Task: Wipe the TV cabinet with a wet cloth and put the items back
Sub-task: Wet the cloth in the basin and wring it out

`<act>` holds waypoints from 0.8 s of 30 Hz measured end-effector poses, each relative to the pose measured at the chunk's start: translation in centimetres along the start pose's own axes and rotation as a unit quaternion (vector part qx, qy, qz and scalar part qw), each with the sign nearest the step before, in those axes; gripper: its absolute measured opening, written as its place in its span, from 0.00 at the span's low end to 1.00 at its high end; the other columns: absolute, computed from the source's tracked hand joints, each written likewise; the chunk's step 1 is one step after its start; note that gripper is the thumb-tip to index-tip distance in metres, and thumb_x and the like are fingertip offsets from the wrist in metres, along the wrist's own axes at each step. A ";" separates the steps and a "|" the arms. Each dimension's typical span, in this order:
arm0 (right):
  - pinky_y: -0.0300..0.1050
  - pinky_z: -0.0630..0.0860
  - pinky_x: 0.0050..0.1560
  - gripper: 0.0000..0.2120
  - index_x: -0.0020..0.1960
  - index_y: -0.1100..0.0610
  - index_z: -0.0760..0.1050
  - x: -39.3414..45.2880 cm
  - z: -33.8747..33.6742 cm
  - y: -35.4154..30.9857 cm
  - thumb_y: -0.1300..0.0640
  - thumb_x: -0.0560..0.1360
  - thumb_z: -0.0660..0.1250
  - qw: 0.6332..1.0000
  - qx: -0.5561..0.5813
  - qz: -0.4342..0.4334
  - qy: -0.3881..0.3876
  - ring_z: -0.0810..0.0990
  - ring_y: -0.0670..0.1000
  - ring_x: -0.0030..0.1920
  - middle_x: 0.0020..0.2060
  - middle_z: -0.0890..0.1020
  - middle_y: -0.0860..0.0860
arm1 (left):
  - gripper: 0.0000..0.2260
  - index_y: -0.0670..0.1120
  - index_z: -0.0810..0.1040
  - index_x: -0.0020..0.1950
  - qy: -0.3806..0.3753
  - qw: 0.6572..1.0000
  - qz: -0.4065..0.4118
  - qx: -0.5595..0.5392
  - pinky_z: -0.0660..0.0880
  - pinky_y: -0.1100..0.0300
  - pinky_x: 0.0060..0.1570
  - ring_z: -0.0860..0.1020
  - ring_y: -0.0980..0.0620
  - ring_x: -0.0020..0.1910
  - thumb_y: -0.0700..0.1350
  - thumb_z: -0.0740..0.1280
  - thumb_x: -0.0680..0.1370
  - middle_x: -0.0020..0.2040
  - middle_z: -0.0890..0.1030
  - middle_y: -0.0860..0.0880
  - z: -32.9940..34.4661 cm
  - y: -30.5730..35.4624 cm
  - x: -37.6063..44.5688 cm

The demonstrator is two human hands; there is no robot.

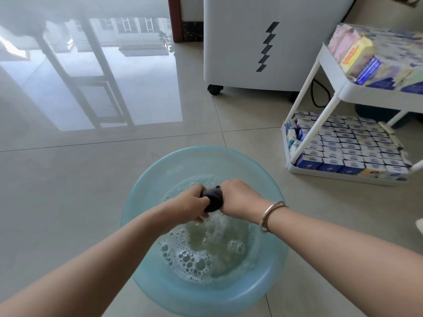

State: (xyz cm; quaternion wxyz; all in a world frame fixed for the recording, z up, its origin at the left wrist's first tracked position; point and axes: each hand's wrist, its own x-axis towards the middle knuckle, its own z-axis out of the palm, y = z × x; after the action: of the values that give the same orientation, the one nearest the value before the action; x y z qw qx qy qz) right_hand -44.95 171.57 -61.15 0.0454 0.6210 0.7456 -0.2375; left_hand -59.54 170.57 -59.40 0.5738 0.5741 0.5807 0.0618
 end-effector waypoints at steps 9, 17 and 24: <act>0.33 0.53 0.19 0.16 0.33 0.53 0.62 -1.2 -2.2 -1.9 0.65 0.77 0.57 0.867 0.377 0.106 -0.308 0.57 0.43 0.19 0.24 0.62 0.48 | 0.25 0.49 0.71 0.61 0.184 0.783 0.352 0.479 0.78 0.55 0.34 0.77 0.46 0.46 0.39 0.71 0.66 0.53 0.74 0.47 0.1 -0.8 0.8; 0.41 0.68 0.33 0.06 0.37 0.57 0.73 -1.3 -0.6 -2.6 0.62 0.73 0.62 1.000 -0.007 0.009 -0.028 0.78 0.59 0.39 0.35 0.77 0.53 | 0.05 0.45 0.79 0.41 0.173 0.812 0.159 0.535 0.68 0.60 0.35 0.81 0.42 0.43 0.42 0.63 0.71 0.42 0.83 0.45 1.3 1.2 1.1; 0.31 0.50 0.24 0.08 0.28 0.56 0.73 -0.9 -1.9 -0.7 0.65 0.57 0.70 0.920 -0.227 -0.286 0.143 0.71 0.53 0.17 0.20 0.74 0.52 | 0.18 0.47 0.62 0.27 -0.119 0.990 0.006 -0.077 0.54 0.66 0.22 0.58 0.55 0.20 0.36 0.65 0.74 0.22 0.62 0.51 1.5 -0.2 0.4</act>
State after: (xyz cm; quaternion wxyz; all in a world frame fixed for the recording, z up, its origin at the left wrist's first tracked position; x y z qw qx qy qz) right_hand -44.95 171.50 -58.94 0.0085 0.3815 0.9240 0.0265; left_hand -58.38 169.91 -60.31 0.6810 0.5352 0.4981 0.0412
